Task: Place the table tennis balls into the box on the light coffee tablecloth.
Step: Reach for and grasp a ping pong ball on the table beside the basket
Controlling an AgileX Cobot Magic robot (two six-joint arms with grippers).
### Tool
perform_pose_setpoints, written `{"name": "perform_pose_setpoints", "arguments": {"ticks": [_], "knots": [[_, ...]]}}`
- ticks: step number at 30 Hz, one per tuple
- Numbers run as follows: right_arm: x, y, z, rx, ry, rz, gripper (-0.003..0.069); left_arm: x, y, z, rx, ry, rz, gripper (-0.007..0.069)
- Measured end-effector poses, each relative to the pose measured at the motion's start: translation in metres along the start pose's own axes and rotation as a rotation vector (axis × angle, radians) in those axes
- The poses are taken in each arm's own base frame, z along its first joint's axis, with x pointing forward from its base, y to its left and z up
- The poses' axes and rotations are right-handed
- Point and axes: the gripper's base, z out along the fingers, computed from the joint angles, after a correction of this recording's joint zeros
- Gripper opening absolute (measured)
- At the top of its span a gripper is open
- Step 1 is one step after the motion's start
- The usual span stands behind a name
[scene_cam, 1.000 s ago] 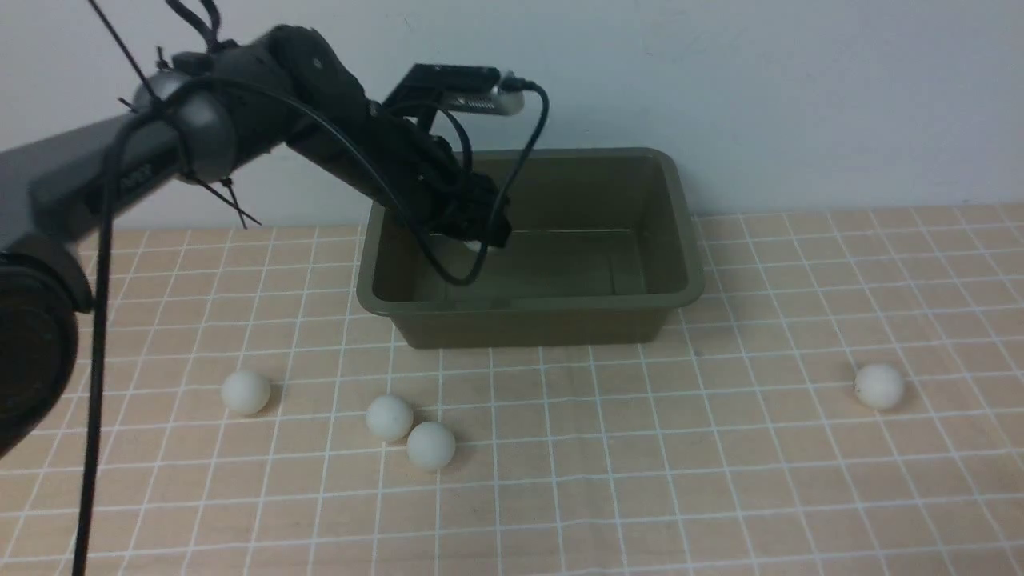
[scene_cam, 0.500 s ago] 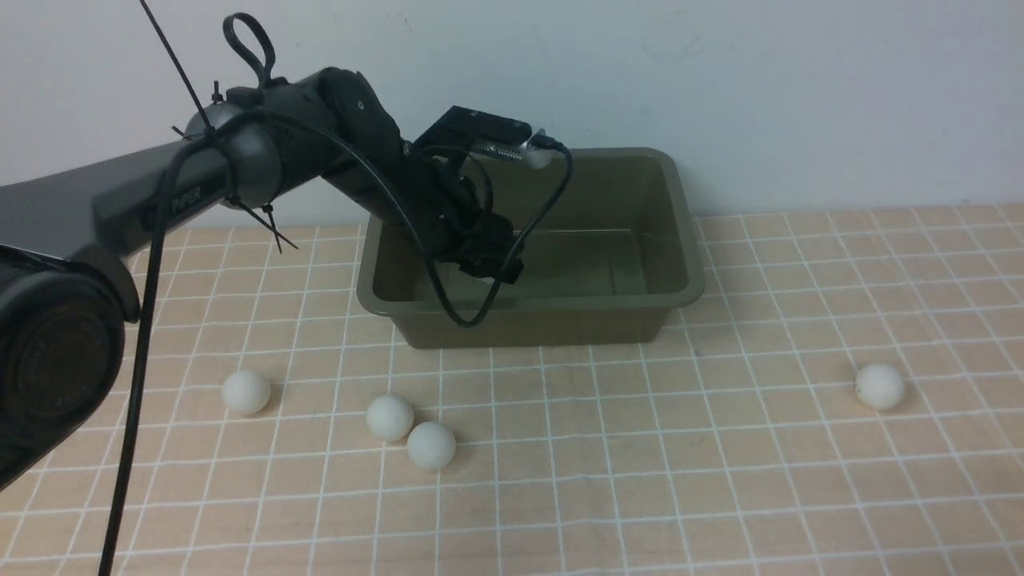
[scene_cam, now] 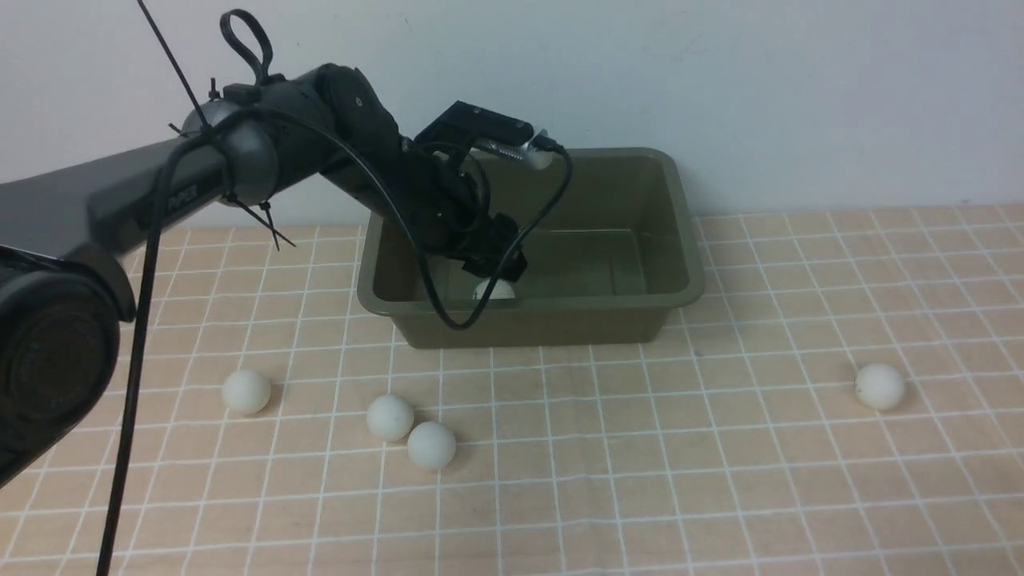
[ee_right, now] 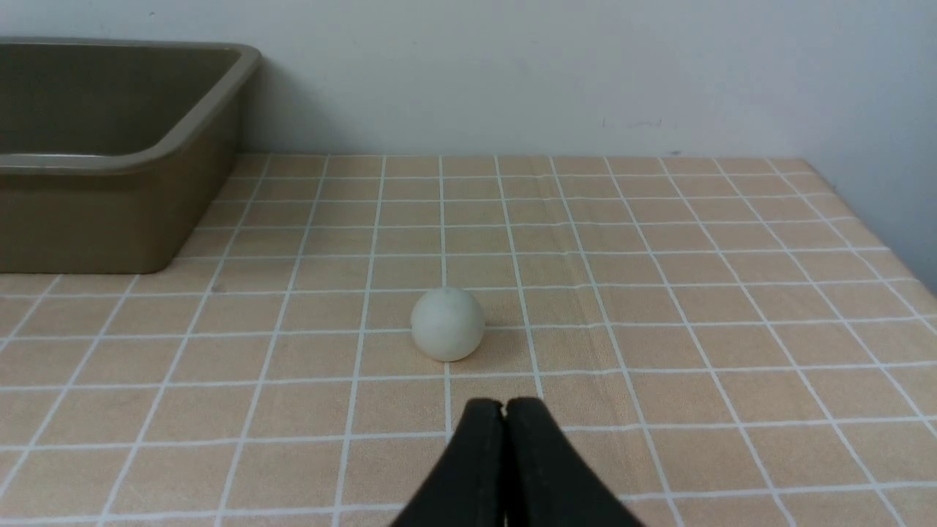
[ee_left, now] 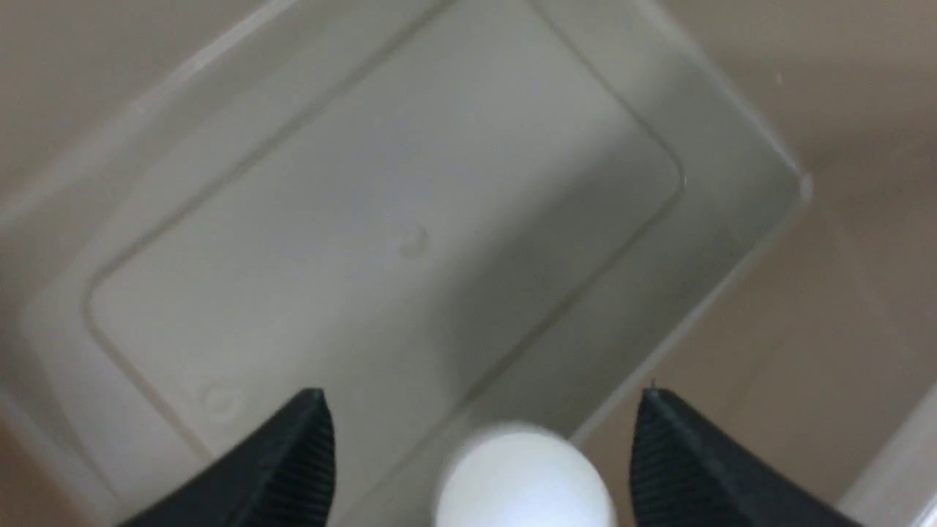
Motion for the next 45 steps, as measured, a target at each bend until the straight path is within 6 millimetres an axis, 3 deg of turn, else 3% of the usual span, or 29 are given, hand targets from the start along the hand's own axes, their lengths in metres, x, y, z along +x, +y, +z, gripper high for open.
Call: {"name": "perform_pose_setpoints", "arguments": {"ticks": [4, 10, 15, 20, 23, 24, 31, 37, 45], "knots": [[0.000, 0.000, 0.000, 0.000, 0.000, 0.000, -0.0019, -0.012, -0.005, -0.023, -0.019, -0.050, 0.023, 0.0469], [0.000, 0.000, 0.000, 0.000, 0.000, 0.000, -0.0019, -0.018, -0.002, -0.091, -0.042, -0.046, -0.044, 0.0470], [0.000, 0.000, 0.000, 0.000, 0.002, 0.000, -0.0019, 0.008, 0.024, -0.146, -0.131, 0.135, -0.184, 0.0470], [0.000, 0.000, 0.000, -0.001, 0.003, 0.000, -0.0019, 0.042, 0.068, -0.172, -0.299, 0.269, -0.335, 0.0470], [0.000, 0.000, 0.000, -0.001, 0.003, 0.000, -0.0019, 0.063, 0.086, -0.174, -0.325, 0.313, -0.410, 0.0470], [0.000, 0.000, 0.000, -0.001, 0.003, 0.000, -0.0019, 0.079, 0.092, -0.169, -0.311, 0.351, -0.456, 0.0470], [0.000, 0.000, 0.000, -0.001, 0.003, 0.000, -0.0019, 0.132, 0.092, -0.131, -0.230, 0.414, -0.539, 0.0470], [0.000, 0.000, 0.000, -0.001, 0.003, 0.000, -0.0019, 0.140, 0.093, -0.115, -0.236, 0.313, -0.562, 0.0470], [0.000, 0.000, 0.000, -0.001, 0.003, 0.000, -0.0019, 0.136, 0.097, -0.111, -0.245, 0.231, -0.549, 0.0470]]}}
